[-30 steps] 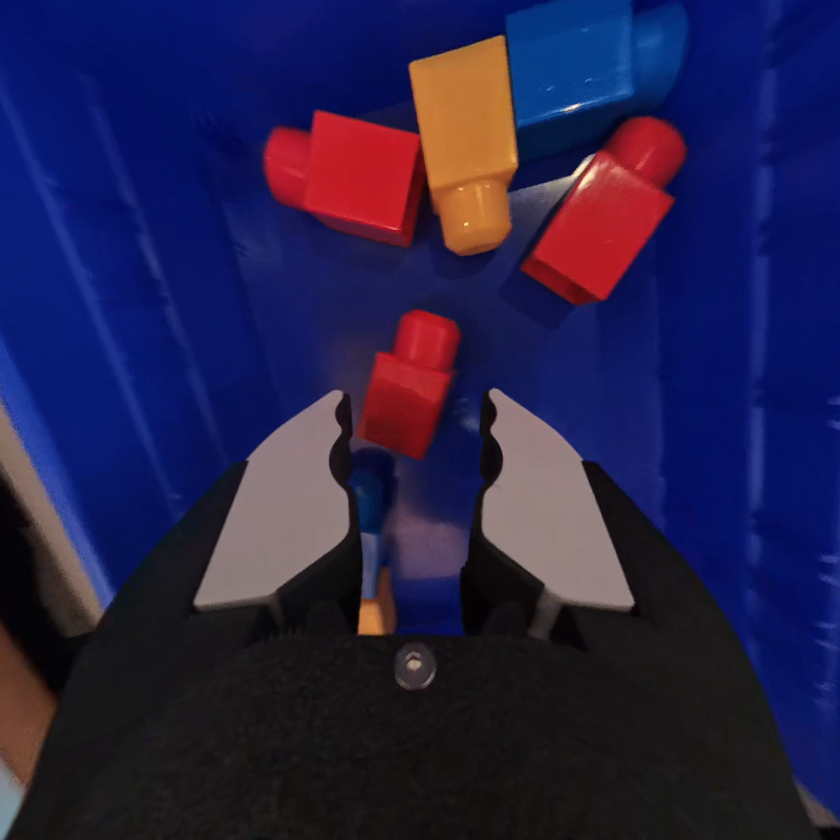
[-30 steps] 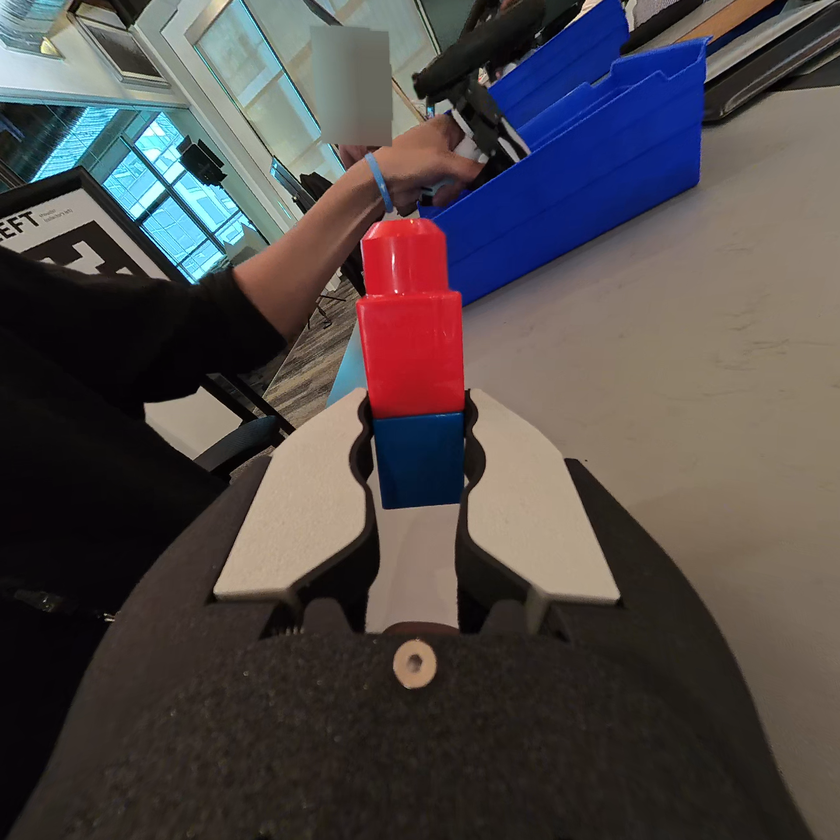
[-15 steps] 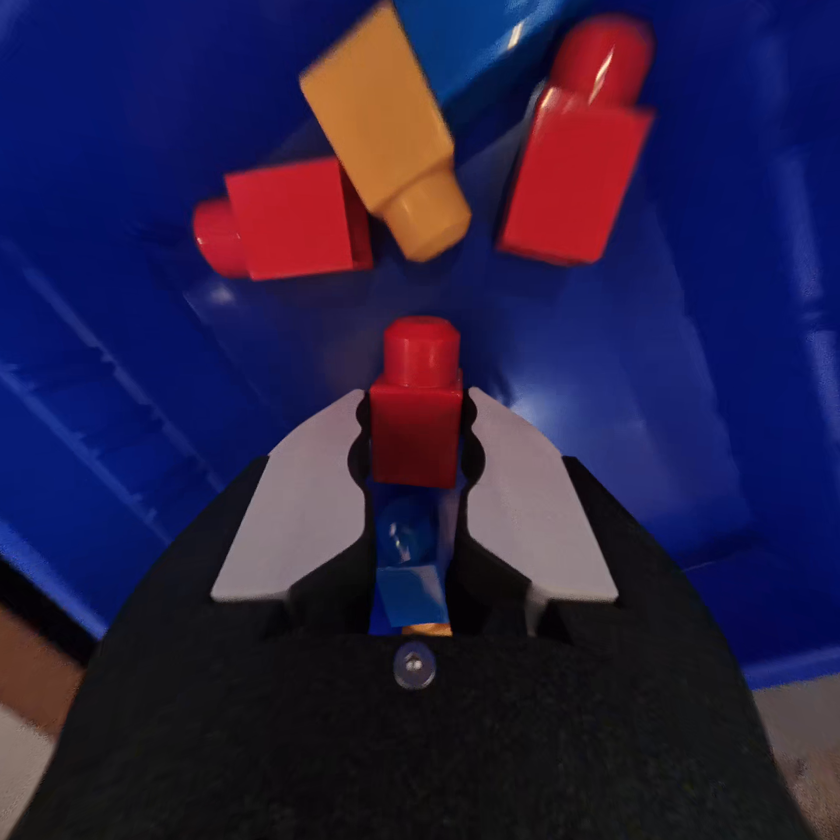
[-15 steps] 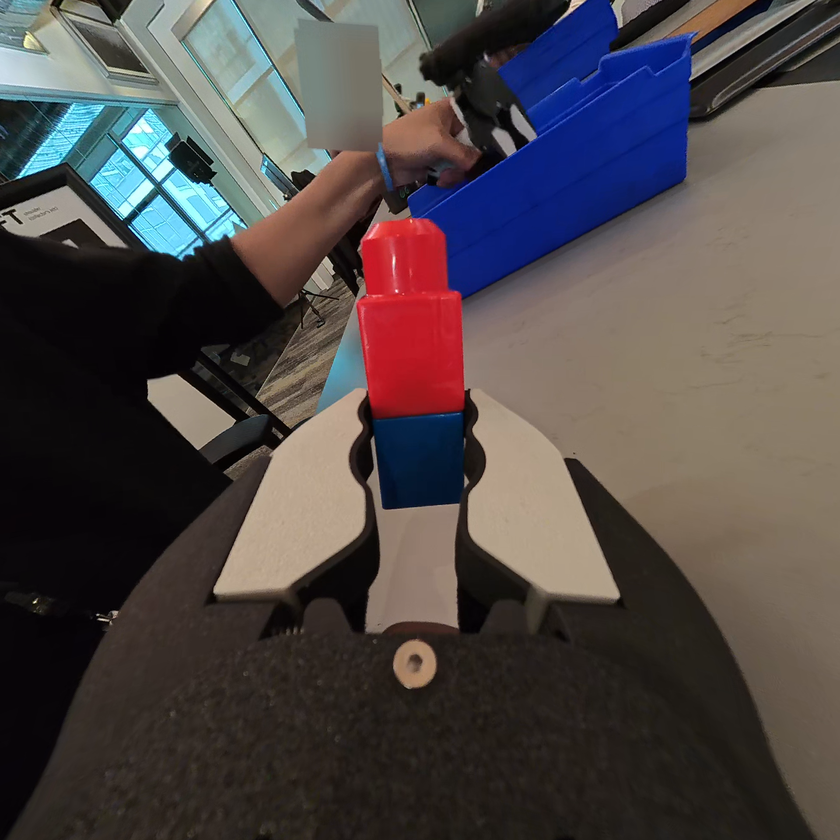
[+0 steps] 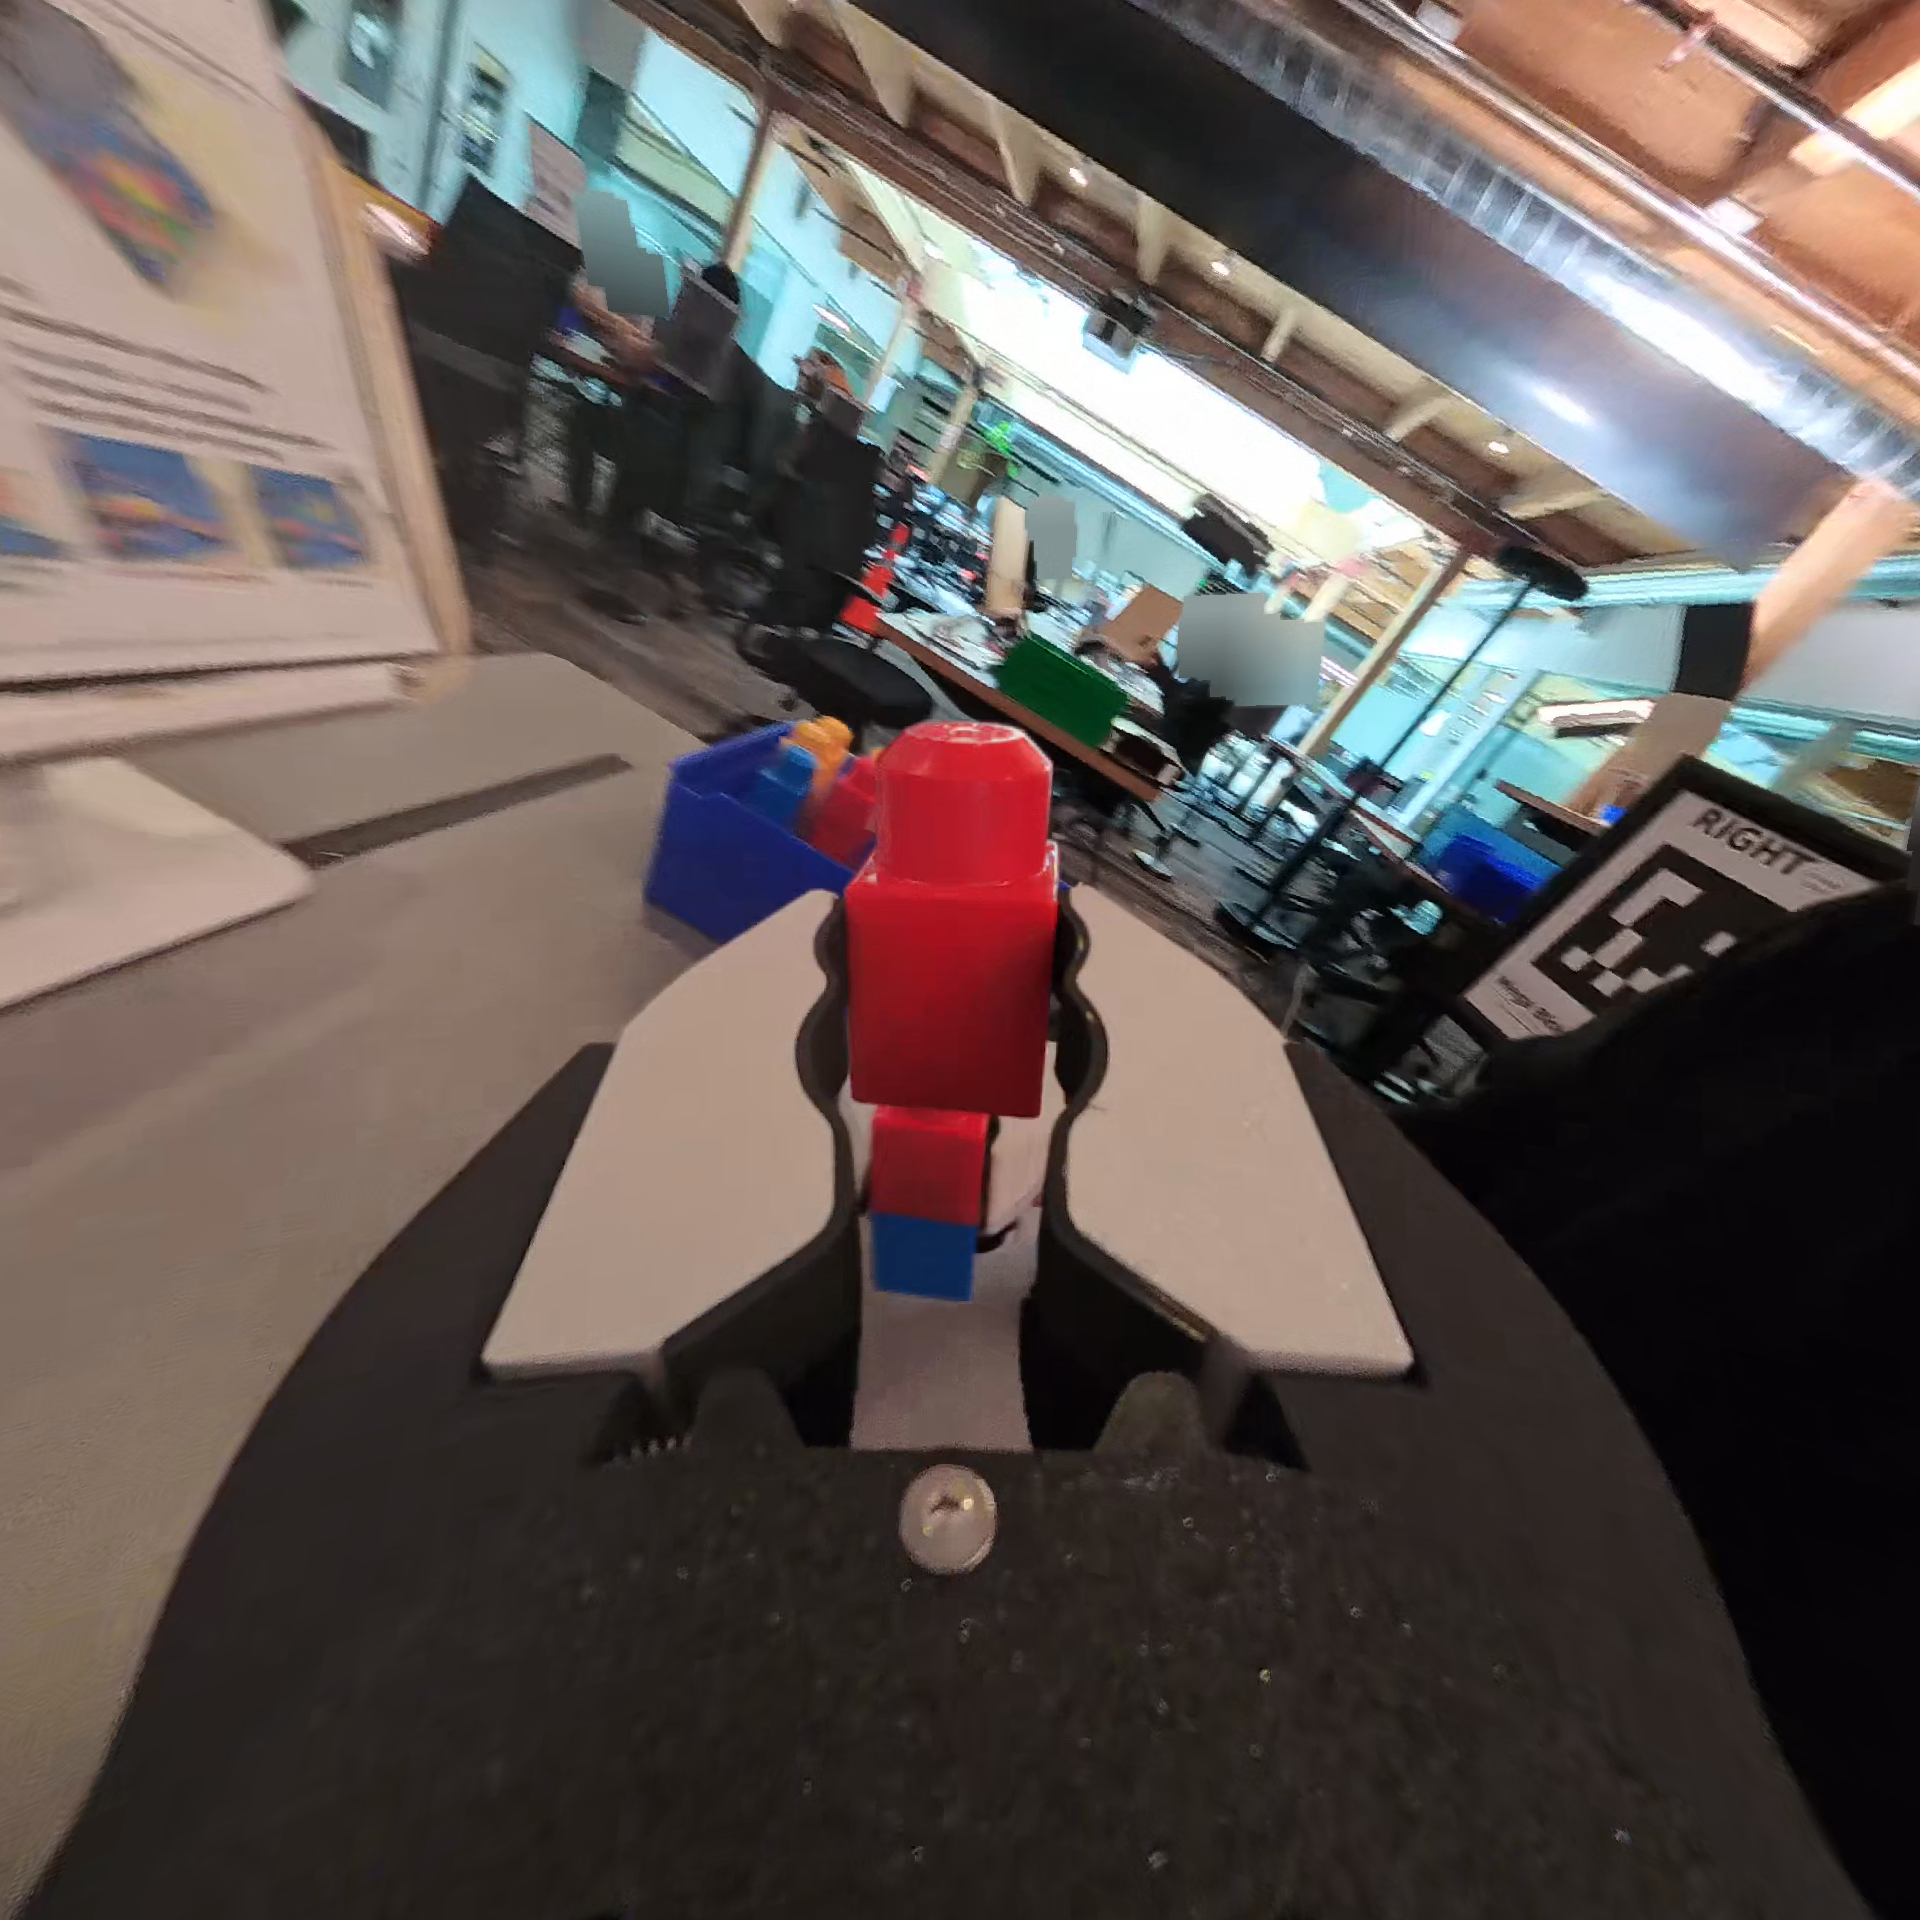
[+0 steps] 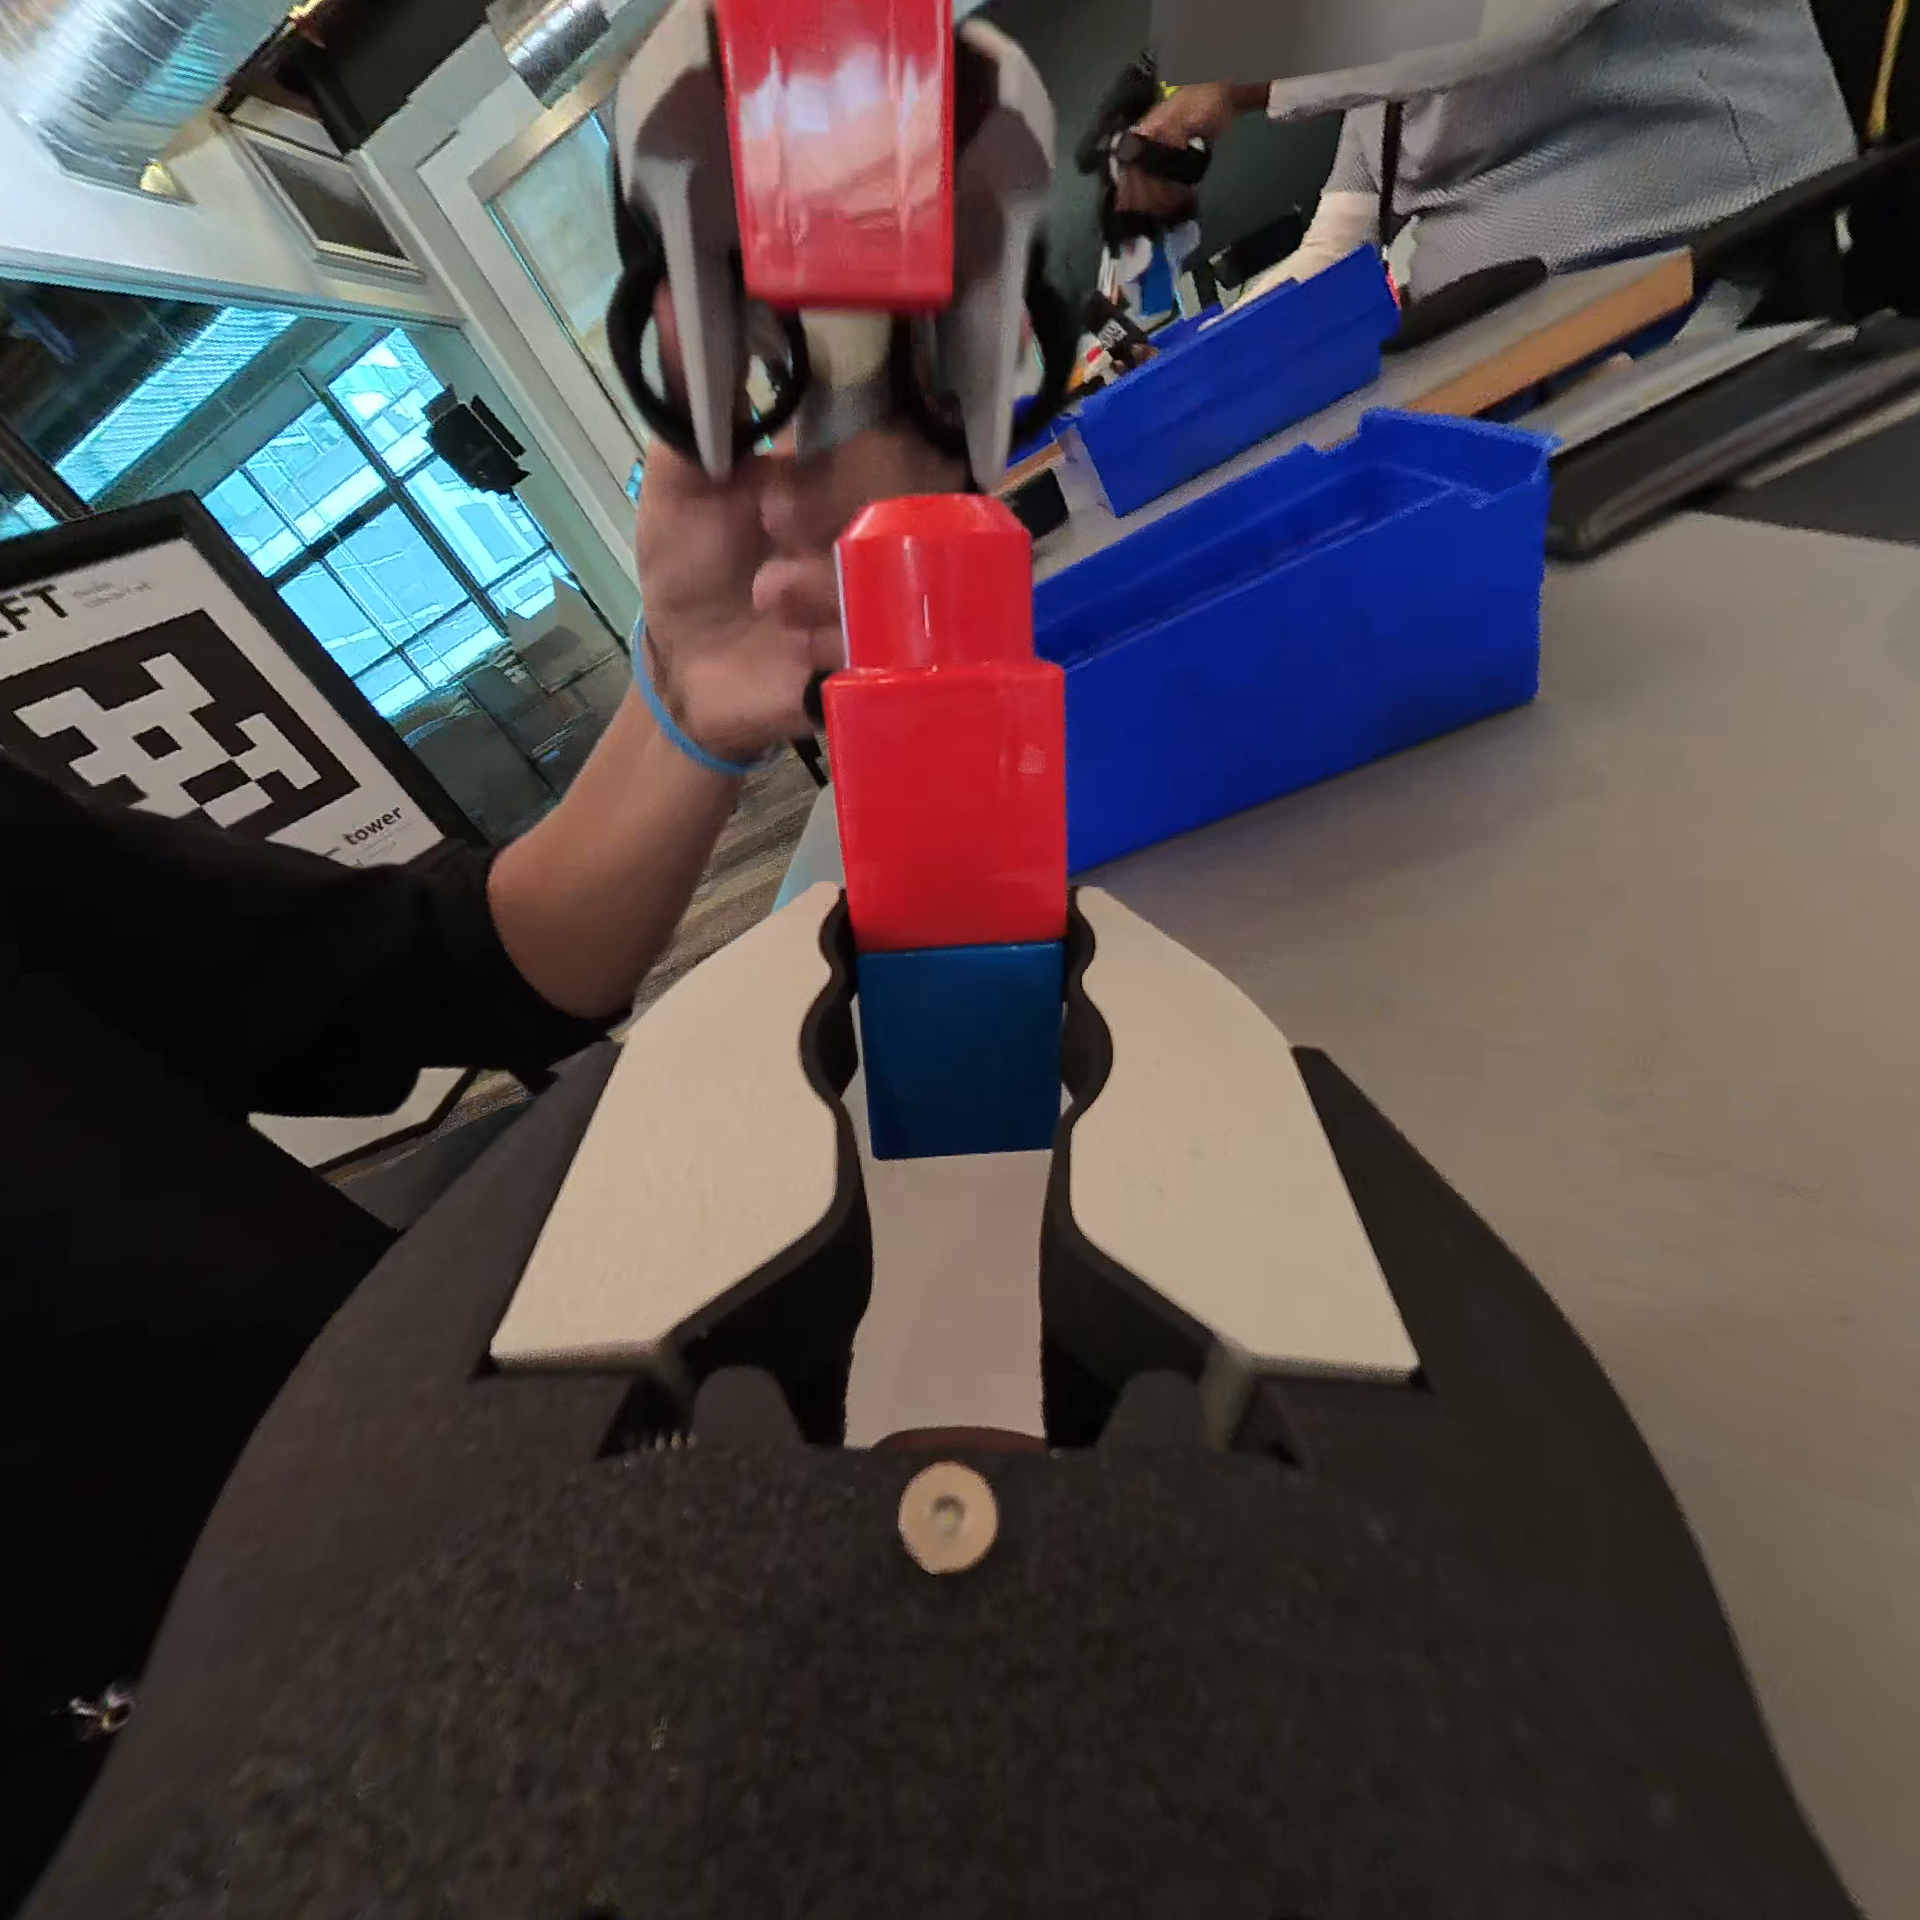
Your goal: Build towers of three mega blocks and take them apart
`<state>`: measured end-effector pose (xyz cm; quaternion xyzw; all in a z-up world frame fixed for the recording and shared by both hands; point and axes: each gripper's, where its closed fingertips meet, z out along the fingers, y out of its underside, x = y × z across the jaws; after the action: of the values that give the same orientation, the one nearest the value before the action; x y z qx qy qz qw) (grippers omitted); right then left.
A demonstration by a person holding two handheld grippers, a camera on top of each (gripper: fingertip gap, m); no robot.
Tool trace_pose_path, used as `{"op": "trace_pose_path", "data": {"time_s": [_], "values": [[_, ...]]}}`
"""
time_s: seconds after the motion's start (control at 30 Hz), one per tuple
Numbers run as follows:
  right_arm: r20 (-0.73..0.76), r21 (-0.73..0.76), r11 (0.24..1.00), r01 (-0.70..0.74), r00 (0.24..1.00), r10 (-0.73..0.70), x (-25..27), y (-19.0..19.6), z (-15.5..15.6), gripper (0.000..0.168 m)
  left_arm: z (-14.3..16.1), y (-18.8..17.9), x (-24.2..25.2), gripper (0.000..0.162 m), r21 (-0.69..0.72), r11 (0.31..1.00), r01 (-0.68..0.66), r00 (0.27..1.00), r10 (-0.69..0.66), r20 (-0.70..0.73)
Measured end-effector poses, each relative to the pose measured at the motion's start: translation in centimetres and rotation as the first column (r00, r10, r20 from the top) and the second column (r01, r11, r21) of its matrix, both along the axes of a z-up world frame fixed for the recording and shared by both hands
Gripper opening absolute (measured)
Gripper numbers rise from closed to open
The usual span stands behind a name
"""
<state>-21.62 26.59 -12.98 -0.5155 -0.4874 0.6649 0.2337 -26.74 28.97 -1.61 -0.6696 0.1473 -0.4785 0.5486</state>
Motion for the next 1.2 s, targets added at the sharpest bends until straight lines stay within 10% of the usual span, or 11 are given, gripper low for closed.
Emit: {"op": "trace_pose_path", "data": {"time_s": [1.2], "values": [[-0.034, -0.080, 0.997, -0.004, 0.999, 0.001, 2.5, 1.0, 1.6, 0.035, -5.2, 1.3, 7.5, 0.037, -0.062, 0.990, 0.124, 0.986, -0.130, -0.108]]}}
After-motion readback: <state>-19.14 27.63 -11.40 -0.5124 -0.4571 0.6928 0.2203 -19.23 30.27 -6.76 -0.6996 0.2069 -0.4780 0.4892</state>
